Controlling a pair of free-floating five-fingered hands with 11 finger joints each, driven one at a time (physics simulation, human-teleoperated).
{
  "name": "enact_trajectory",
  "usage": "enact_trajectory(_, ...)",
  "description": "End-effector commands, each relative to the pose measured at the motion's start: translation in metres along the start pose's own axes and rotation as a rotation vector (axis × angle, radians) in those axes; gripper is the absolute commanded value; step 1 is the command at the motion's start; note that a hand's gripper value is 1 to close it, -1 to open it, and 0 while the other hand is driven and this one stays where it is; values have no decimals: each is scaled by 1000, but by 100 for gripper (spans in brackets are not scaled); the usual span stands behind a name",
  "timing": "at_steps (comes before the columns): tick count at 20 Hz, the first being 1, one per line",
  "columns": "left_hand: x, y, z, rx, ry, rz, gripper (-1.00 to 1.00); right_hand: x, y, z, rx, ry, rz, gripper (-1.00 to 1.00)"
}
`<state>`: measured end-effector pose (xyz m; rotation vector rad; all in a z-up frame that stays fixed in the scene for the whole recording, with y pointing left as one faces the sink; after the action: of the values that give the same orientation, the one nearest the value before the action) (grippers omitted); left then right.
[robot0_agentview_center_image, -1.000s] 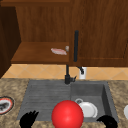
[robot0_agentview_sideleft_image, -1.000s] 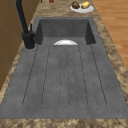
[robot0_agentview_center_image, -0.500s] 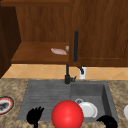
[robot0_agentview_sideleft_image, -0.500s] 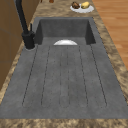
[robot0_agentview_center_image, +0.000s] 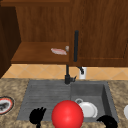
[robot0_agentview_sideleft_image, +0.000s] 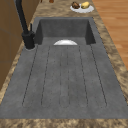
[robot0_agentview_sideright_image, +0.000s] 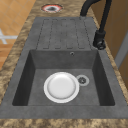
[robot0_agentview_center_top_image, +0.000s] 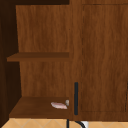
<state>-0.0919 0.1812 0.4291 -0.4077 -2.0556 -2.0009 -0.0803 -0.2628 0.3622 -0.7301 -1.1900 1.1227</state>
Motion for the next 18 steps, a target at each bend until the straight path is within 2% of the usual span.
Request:
enact_trajectory(1,0,0,0,0,0,0,-100,0,0,0,0,0,0,0)
enact_trajectory(14,-3,1,0,-1,-4,4,-100,0,0,0,0,0,0,0)
enact_trajectory(15,-1,0,0,0,0,0,0,3,1,0,0,2,5,-100)
enact_trajectory(16,-1,1,0,-11,-7,-5,0,7,2,-2,14,11,9,-100)
enact_trajectory(17,-1,1,0,-11,-7,-10,0,6,0,-10,40,21,6,-100)
enact_trajectory(18,-1,1,0,-9,-5,-14,0,8,-1,-12,52,32,23,-100)
